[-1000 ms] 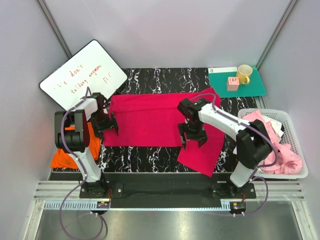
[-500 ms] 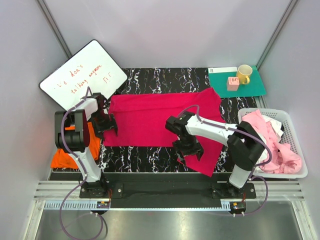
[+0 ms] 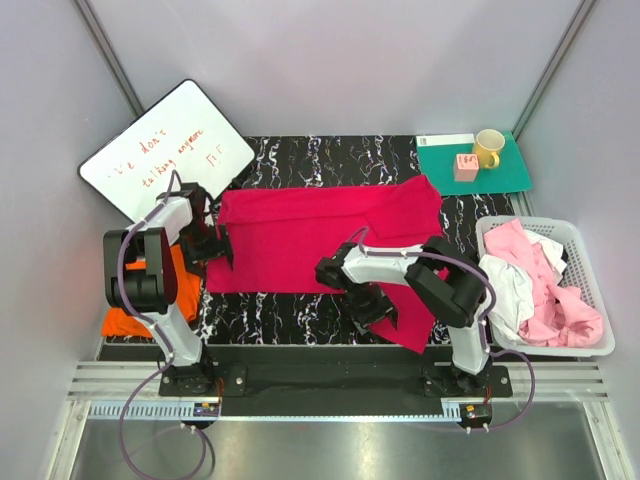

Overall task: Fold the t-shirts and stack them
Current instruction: Grap the side of the flattened tshirt closest away from the robot with both arms

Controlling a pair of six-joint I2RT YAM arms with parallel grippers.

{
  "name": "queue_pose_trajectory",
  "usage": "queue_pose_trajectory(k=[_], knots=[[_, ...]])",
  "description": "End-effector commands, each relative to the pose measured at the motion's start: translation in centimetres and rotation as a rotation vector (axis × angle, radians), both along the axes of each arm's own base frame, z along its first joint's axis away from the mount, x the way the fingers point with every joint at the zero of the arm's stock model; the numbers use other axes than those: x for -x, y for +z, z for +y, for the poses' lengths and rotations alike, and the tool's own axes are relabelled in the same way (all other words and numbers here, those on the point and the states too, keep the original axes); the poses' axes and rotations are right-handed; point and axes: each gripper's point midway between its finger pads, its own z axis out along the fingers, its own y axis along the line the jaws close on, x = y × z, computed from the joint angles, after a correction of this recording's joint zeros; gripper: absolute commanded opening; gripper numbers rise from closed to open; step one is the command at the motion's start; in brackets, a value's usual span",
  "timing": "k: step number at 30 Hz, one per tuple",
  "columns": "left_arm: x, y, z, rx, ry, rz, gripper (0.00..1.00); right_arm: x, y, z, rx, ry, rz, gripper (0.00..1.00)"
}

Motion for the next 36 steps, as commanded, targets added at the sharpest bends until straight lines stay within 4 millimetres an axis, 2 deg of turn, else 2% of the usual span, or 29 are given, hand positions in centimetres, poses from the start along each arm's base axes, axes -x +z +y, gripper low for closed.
queue_pose_trajectory(k=[1,2,4,9,13,16,20,21,24,25,33,36], knots=[[0.4,1.3,0.6,-0.026,-0.009,-0.034,0.78,-1.3,-1.6,-0.9,0.095,0.058,-0.047,0.58],[0.4,1.1,0.6,-0.024,-0.009,-0.029,0.78,-1.5,-1.8,-1.0,0.107,0.065,-0.051,0.58],[0.5,1.0,0.5,-0.023,-0.005,-0.023,0.78,-2.0,-2.2,-1.4,0.143,0.078,-0.06,0.51],[0.2,1.3,0.8,-0.034,-0.008,-0.019,0.76,-2.9,-1.8,-1.6,0.172,0.095,-0.098,0.2],[1.1,1.1,1.1,-0.053,-0.01,0.006,0.74,-2.9,-1.7,-1.4,0.159,0.103,-0.097,0.06],[1.6,0.2,1.1,-0.056,-0.009,0.032,0.73,-3.0,-1.5,-1.2,0.151,0.112,-0.099,0.0],[1.9,-0.7,0.4,-0.015,-0.009,0.06,0.36,-3.2,-0.9,-1.0,0.139,0.105,-0.112,0.0],[2.0,-1.1,0.4,-0.012,-0.012,0.073,0.31,-3.4,-0.6,-1.0,0.135,0.107,-0.115,0.0],[2.4,-1.7,0.6,-0.023,-0.01,0.105,0.35,-3.5,0.0,-0.8,0.124,0.106,-0.124,0.0],[2.4,-1.7,0.6,-0.022,-0.01,0.106,0.47,-3.4,0.1,-0.9,0.126,0.106,-0.122,0.0],[2.6,-0.4,1.0,-0.048,-0.016,0.079,0.51,-3.7,0.9,-0.5,0.112,0.106,-0.131,0.0],[3.4,-1.2,0.9,-0.046,-0.011,0.119,0.51,-3.7,0.7,-0.5,0.115,0.108,-0.124,0.0]])
